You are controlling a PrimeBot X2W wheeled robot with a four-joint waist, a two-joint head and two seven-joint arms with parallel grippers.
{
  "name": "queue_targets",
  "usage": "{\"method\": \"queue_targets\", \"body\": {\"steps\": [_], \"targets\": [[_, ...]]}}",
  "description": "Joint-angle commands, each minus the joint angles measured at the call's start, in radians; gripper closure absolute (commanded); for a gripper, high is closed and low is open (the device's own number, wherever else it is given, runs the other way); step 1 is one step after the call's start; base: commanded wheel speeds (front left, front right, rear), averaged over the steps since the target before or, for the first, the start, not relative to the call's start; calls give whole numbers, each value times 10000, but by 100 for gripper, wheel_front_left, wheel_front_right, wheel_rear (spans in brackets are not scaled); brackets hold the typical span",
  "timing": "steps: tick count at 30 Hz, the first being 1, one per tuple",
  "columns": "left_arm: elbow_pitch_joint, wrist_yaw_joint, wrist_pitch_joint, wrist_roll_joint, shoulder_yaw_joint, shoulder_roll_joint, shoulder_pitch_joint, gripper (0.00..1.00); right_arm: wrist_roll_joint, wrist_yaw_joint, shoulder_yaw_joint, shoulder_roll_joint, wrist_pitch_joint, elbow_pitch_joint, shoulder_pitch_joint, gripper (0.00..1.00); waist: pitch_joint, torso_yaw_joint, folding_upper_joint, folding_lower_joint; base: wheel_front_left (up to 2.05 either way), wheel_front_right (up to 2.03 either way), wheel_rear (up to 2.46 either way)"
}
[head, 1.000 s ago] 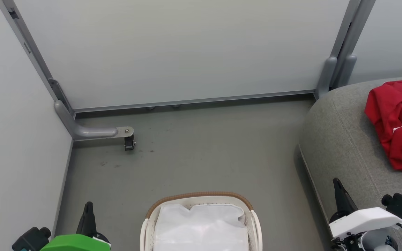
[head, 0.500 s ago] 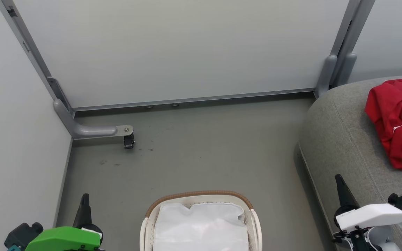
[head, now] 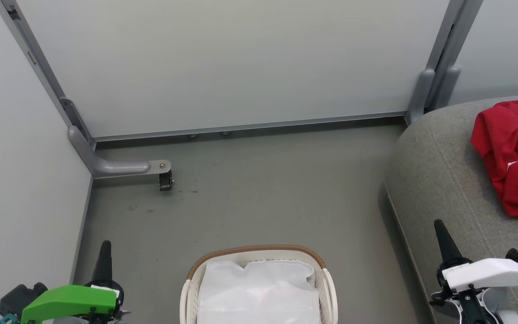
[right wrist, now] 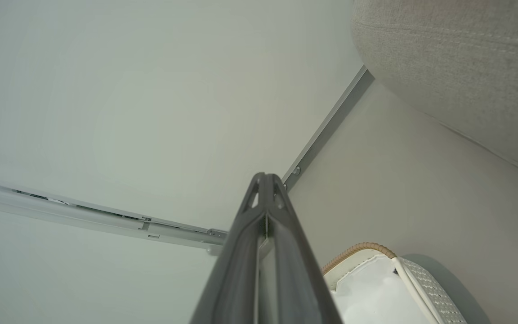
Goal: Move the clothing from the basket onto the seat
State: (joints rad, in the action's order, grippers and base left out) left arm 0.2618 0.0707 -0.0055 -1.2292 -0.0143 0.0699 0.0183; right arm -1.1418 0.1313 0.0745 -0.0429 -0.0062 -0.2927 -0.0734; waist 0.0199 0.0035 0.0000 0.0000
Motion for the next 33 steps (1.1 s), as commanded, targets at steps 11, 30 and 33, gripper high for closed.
{"method": "queue_targets", "body": {"steps": [11,30,33], "targets": [[-131,204,325,-1028,-310,-59,460,100,-1257,-6,128,-75,333,226,-266,100,-47,-7,0,0,0,0,0],[-162,393,750,-2323,-652,-119,709,100,-2850,-5,267,-86,753,357,-316,100,-122,-18,0,0,0,0,0],[-164,437,802,-2531,-701,-130,737,100,-3094,-5,284,-89,809,379,-332,100,-134,-20,0,0,0,0,0]]}}
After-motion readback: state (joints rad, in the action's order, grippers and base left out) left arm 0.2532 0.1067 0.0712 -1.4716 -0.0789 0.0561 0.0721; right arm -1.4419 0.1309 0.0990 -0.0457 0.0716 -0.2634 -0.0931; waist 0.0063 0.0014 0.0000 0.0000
